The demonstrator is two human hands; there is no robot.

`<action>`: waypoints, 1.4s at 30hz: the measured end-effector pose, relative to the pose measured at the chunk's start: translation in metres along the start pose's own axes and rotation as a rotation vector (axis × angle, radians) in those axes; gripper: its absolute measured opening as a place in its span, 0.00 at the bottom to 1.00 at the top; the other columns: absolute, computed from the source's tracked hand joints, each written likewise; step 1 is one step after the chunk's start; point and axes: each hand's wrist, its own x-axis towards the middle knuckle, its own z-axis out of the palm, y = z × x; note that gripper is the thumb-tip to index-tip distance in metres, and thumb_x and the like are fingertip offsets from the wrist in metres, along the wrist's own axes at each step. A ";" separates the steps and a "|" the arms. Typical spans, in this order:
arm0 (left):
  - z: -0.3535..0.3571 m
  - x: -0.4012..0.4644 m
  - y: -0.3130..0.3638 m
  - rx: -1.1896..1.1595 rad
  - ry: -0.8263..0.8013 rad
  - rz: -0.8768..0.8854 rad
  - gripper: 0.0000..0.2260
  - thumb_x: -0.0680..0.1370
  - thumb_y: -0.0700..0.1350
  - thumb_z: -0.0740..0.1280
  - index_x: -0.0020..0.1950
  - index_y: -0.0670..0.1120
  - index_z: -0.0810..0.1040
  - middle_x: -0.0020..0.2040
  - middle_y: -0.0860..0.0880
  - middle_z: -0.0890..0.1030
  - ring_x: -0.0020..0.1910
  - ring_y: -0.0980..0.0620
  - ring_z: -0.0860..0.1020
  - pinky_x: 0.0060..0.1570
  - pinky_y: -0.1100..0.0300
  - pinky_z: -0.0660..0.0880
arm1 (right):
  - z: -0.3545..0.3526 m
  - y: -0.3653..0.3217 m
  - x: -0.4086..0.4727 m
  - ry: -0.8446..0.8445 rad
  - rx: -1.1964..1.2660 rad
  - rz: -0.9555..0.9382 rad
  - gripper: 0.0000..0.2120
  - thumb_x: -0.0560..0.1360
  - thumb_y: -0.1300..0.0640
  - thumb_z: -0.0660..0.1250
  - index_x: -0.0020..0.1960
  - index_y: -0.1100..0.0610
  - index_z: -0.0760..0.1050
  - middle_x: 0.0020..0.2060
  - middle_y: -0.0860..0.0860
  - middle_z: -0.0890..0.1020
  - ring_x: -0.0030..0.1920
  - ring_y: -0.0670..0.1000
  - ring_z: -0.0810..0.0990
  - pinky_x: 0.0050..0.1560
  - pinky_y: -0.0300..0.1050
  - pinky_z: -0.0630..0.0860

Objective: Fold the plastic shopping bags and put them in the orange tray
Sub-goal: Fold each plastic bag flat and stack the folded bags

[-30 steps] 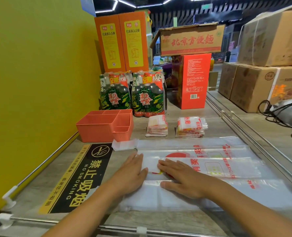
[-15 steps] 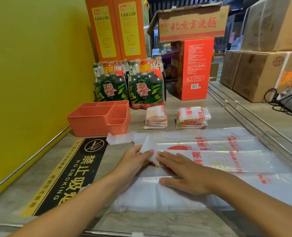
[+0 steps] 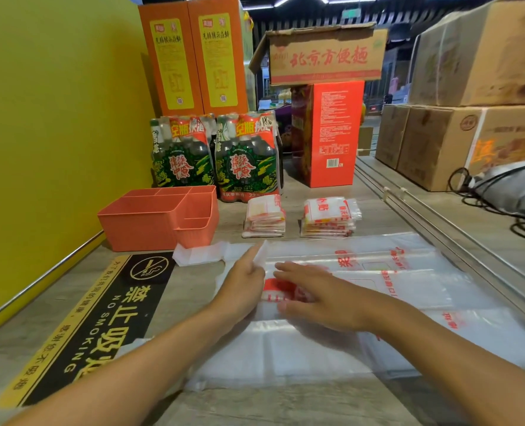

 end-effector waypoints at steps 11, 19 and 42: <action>-0.021 -0.003 -0.004 0.374 -0.115 0.224 0.17 0.82 0.43 0.61 0.66 0.57 0.60 0.68 0.57 0.64 0.68 0.58 0.66 0.67 0.55 0.70 | -0.013 0.014 -0.004 -0.073 -0.067 0.026 0.26 0.81 0.39 0.62 0.77 0.43 0.64 0.76 0.39 0.63 0.71 0.45 0.67 0.70 0.41 0.65; -0.027 -0.010 -0.013 0.635 -0.409 0.231 0.26 0.83 0.56 0.61 0.80 0.58 0.58 0.80 0.62 0.54 0.78 0.67 0.49 0.79 0.60 0.51 | -0.015 0.023 -0.012 -0.016 0.112 0.032 0.22 0.80 0.49 0.69 0.72 0.46 0.70 0.65 0.42 0.75 0.62 0.44 0.74 0.59 0.29 0.69; -0.028 -0.019 0.014 0.474 -0.223 0.142 0.19 0.84 0.58 0.54 0.70 0.52 0.72 0.65 0.58 0.76 0.64 0.64 0.73 0.67 0.64 0.65 | -0.016 0.015 -0.017 -0.152 -0.011 0.092 0.27 0.83 0.43 0.59 0.80 0.44 0.57 0.80 0.40 0.57 0.76 0.48 0.63 0.73 0.44 0.59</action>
